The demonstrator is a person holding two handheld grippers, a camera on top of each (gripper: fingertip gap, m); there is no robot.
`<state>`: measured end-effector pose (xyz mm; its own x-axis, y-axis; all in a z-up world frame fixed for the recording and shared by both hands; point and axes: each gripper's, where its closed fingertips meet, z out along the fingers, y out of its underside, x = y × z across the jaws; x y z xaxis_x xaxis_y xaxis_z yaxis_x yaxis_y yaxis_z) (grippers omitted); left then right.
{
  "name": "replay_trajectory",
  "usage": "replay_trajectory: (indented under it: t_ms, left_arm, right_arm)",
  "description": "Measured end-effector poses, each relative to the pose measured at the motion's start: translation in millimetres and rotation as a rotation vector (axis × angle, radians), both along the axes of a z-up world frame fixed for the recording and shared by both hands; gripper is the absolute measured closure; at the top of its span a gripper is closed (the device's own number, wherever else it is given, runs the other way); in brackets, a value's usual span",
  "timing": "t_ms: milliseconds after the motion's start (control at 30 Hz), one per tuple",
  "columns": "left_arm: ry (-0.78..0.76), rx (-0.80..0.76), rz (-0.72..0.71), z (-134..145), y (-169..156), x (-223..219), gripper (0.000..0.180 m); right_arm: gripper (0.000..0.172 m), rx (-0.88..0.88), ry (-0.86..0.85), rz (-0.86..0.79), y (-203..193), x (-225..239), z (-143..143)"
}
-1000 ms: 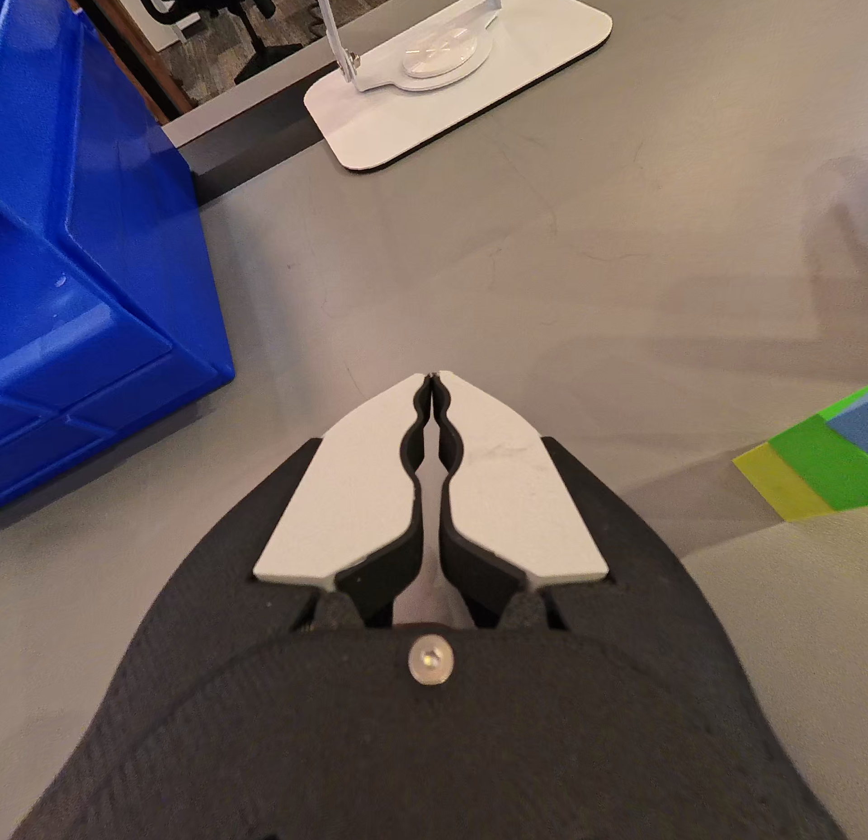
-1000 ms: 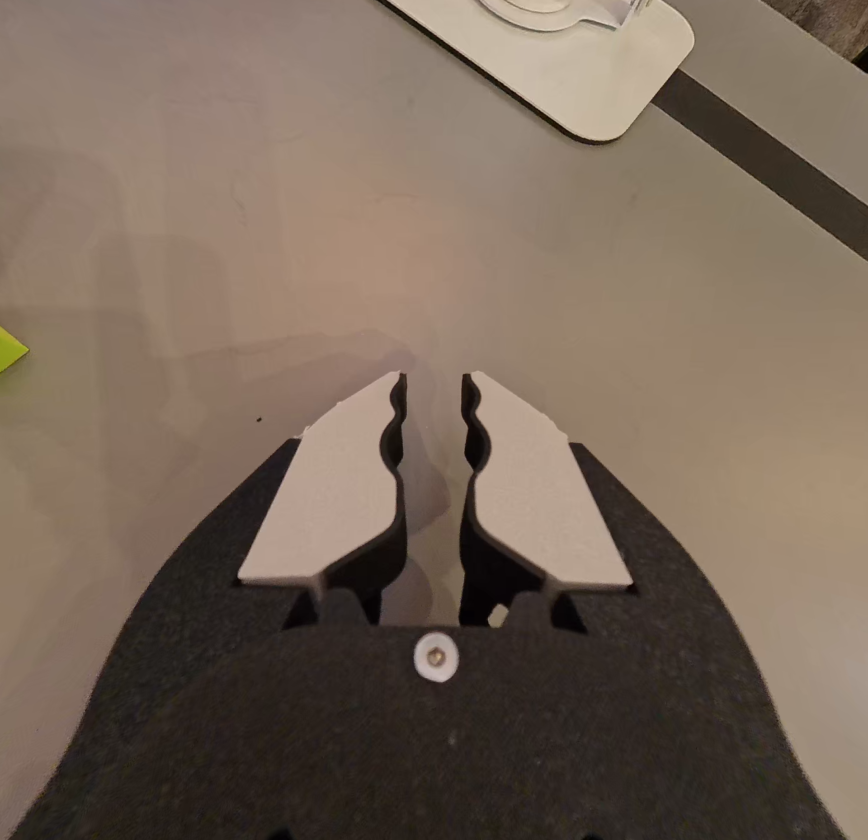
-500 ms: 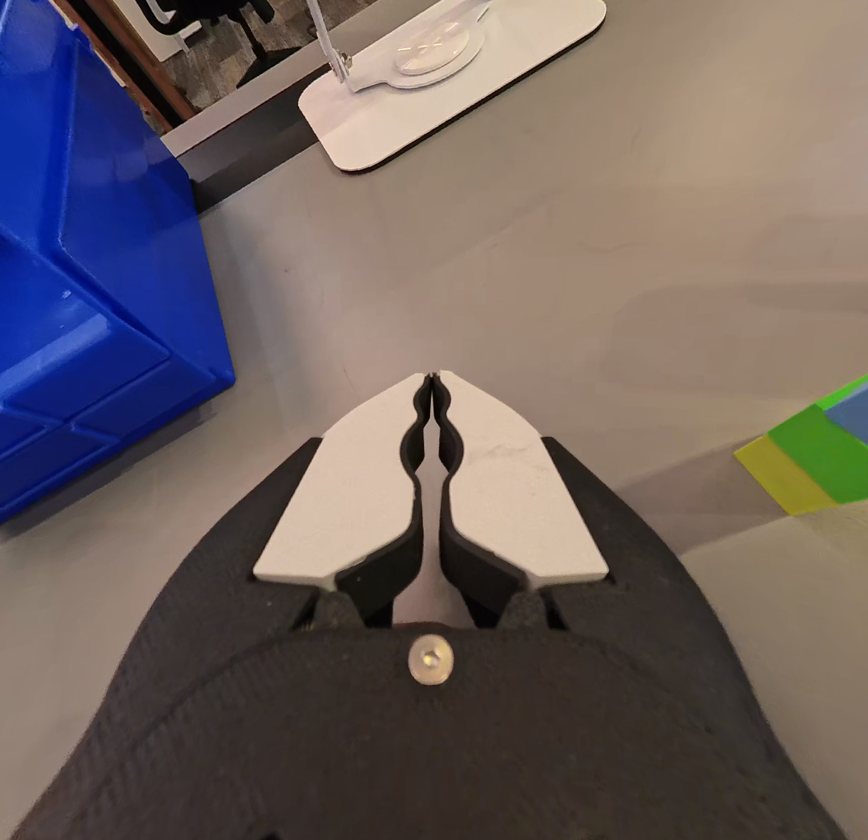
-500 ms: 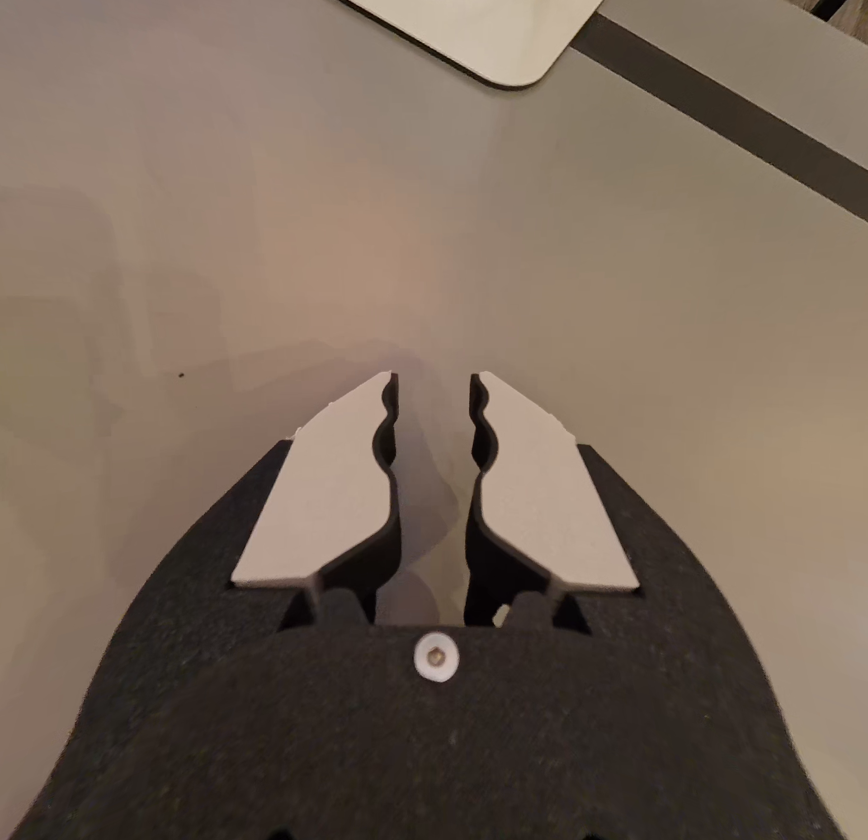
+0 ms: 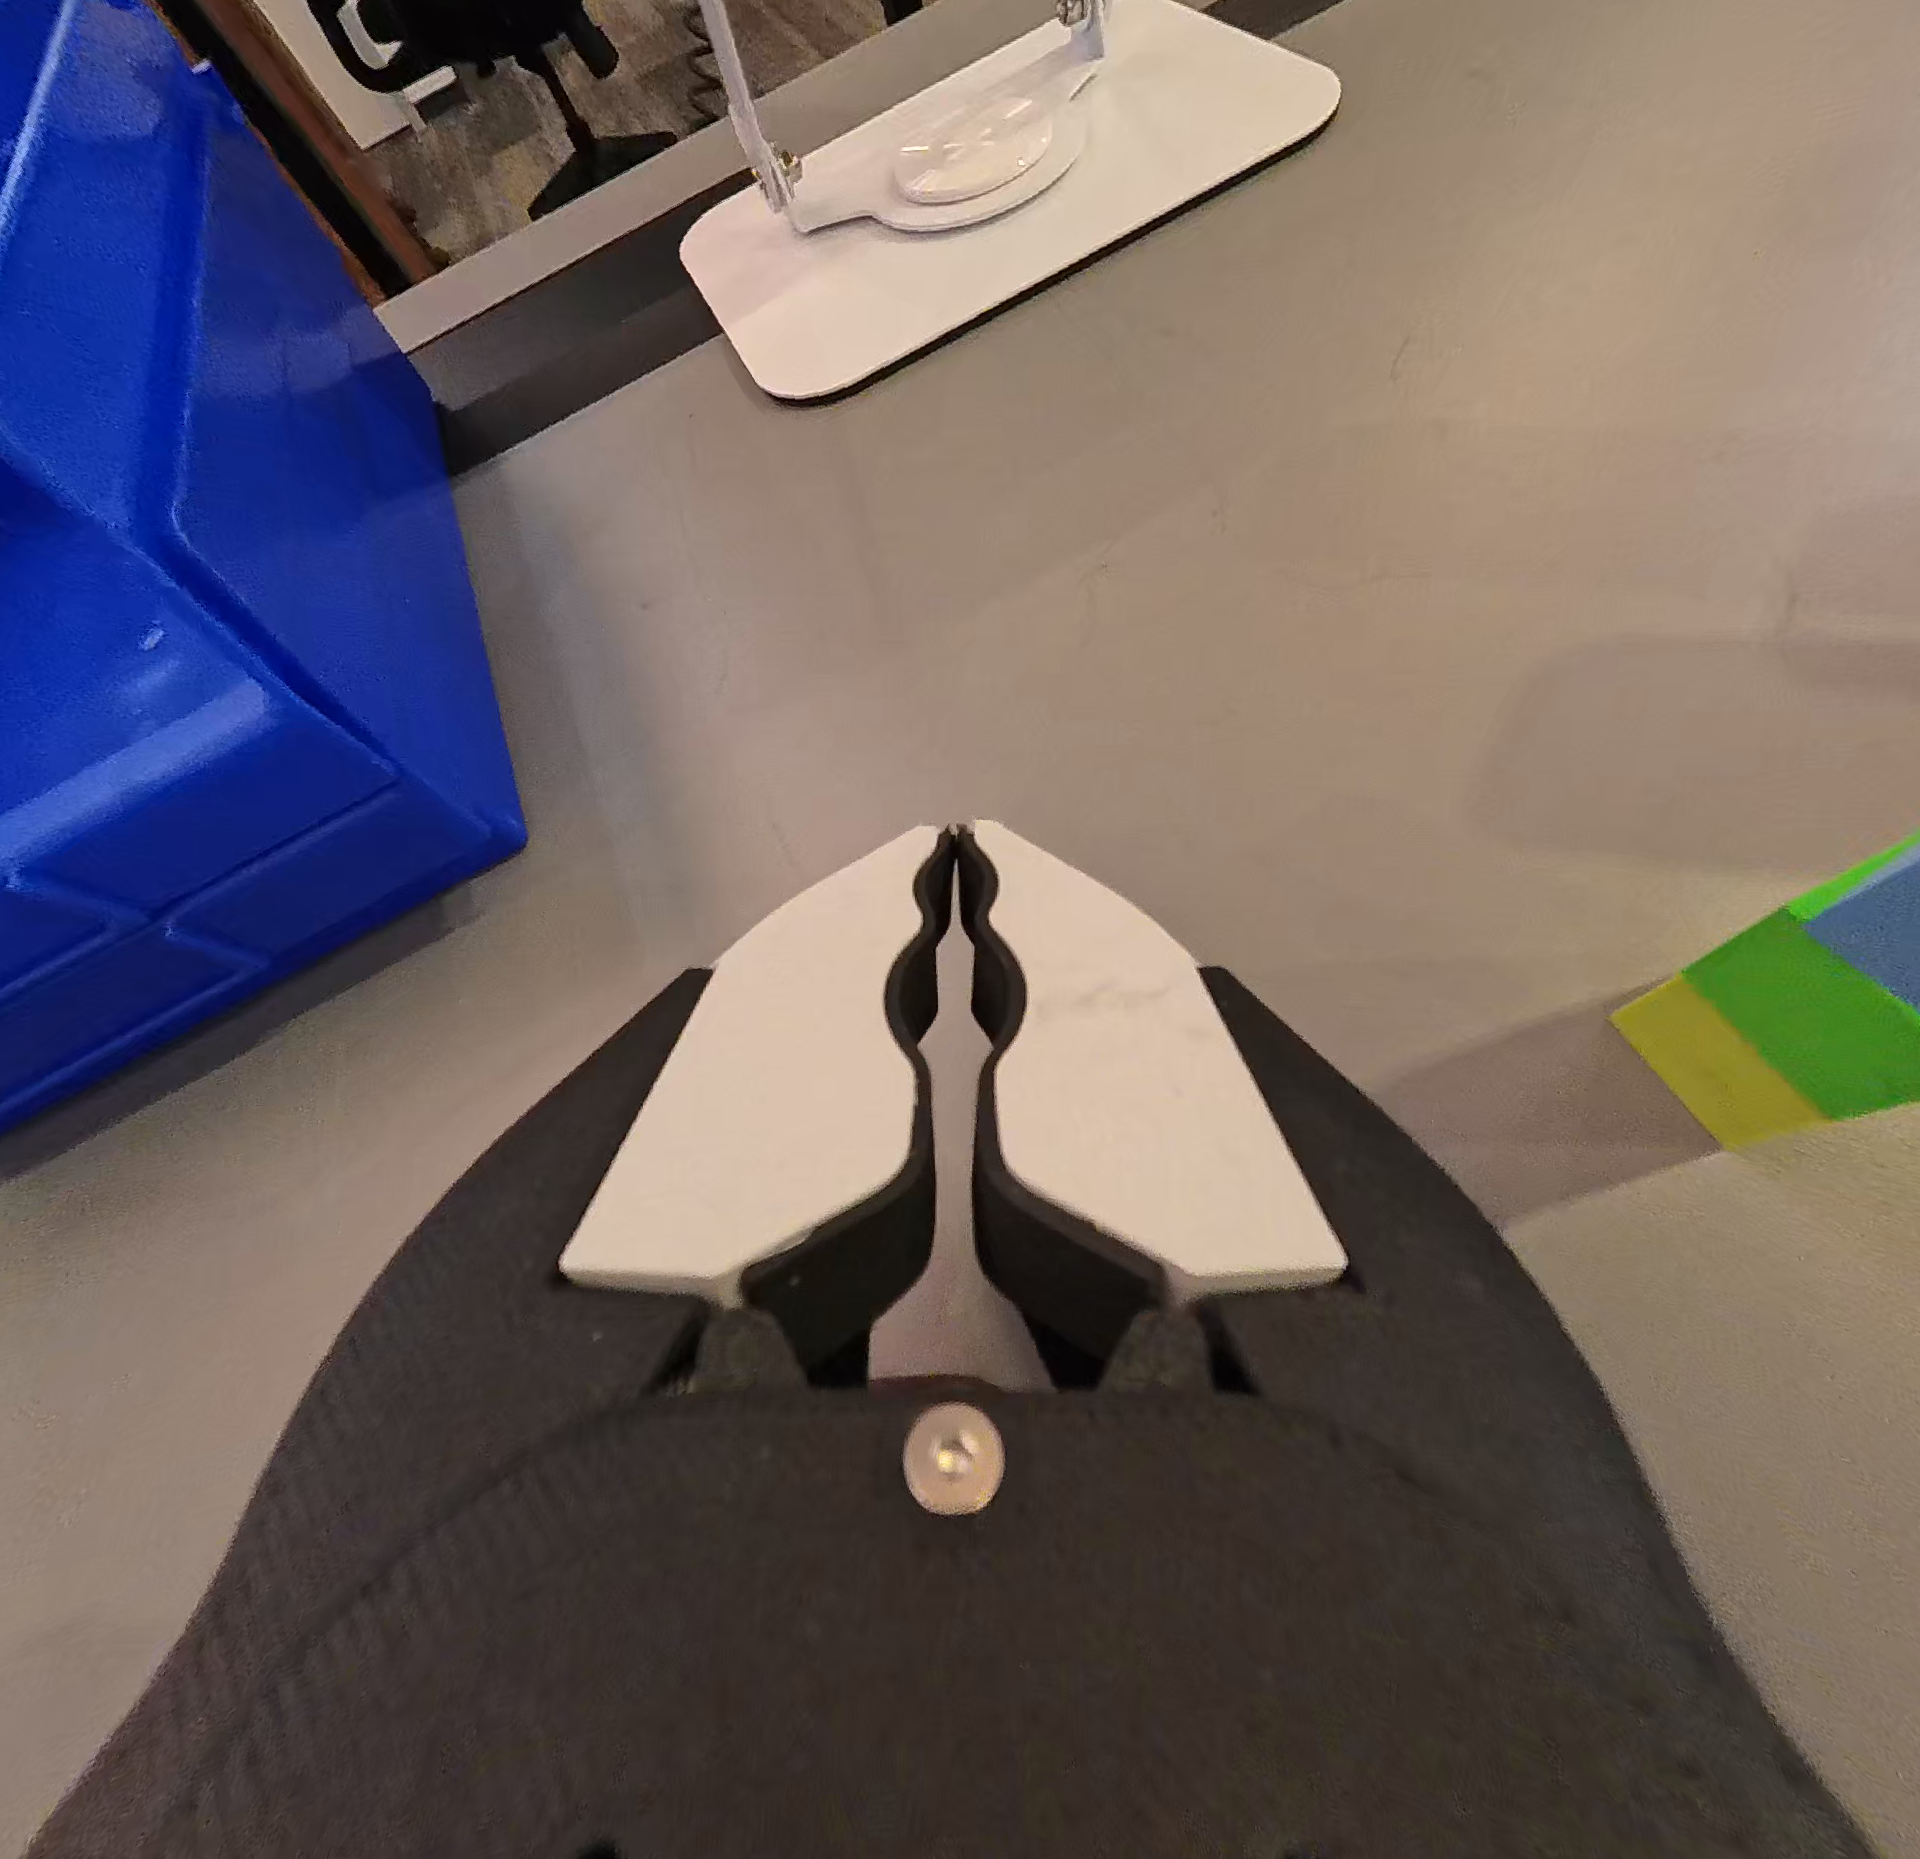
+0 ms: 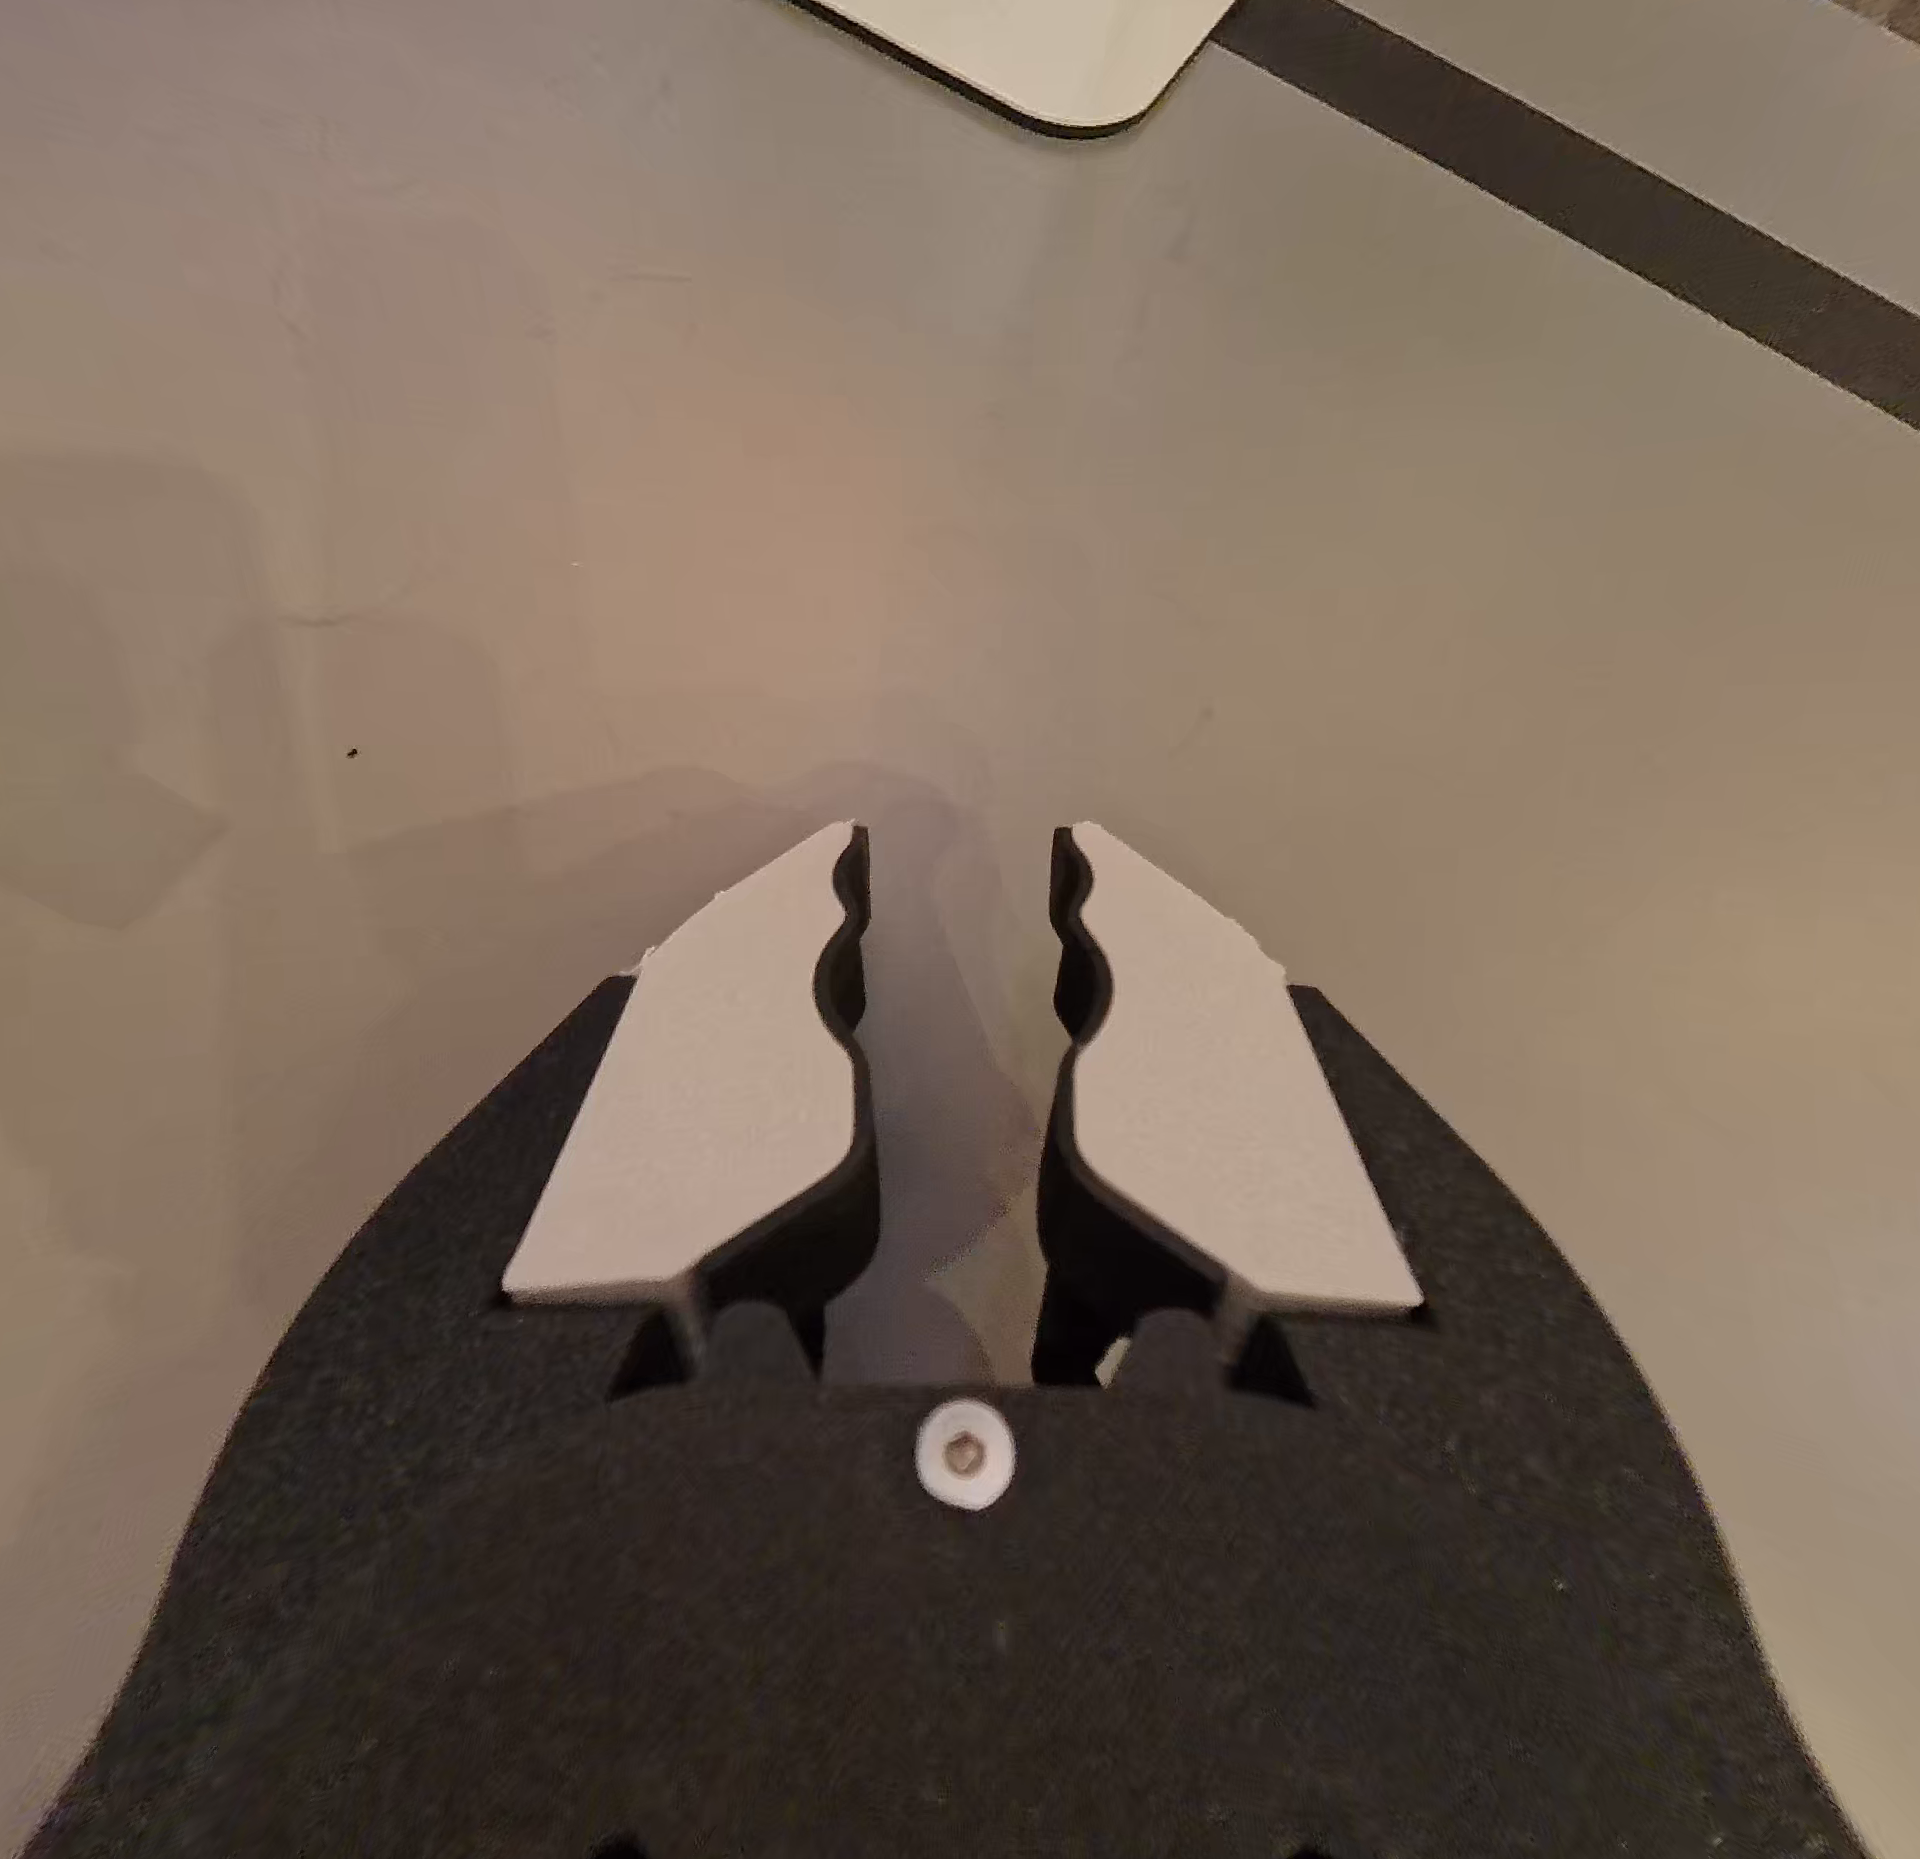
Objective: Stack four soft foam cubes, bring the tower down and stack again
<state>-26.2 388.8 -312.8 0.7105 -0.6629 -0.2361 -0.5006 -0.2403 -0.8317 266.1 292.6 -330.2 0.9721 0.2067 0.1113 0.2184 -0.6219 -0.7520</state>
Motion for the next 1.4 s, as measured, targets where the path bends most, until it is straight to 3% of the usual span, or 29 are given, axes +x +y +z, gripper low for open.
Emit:
replay_trajectory:
  t_ms: [33, 1167, 1267, 1400]
  left_arm:
    - [0.004, 0.002, 0.0, 0, 0, 0, 0.18]
    - [0.0, 0.042, 0.009, 4, -2, -1, 0.18]
    - [-0.003, 0.059, 0.022, 7, -3, -2, 0.18]
    - [-0.05, 0.05, 0.037, 10, -3, -6, 0.18]
  right_arm:
    - [0.139, -0.004, -0.003, 0.005, 0, -1, -1]
    - [0.139, -0.008, -0.009, 0.016, 4, -3, -4]
    - [0.146, -0.008, 0.001, -0.001, 3, 1, -4]
    - [0.167, -0.01, 0.031, -0.029, 0, 8, -2]
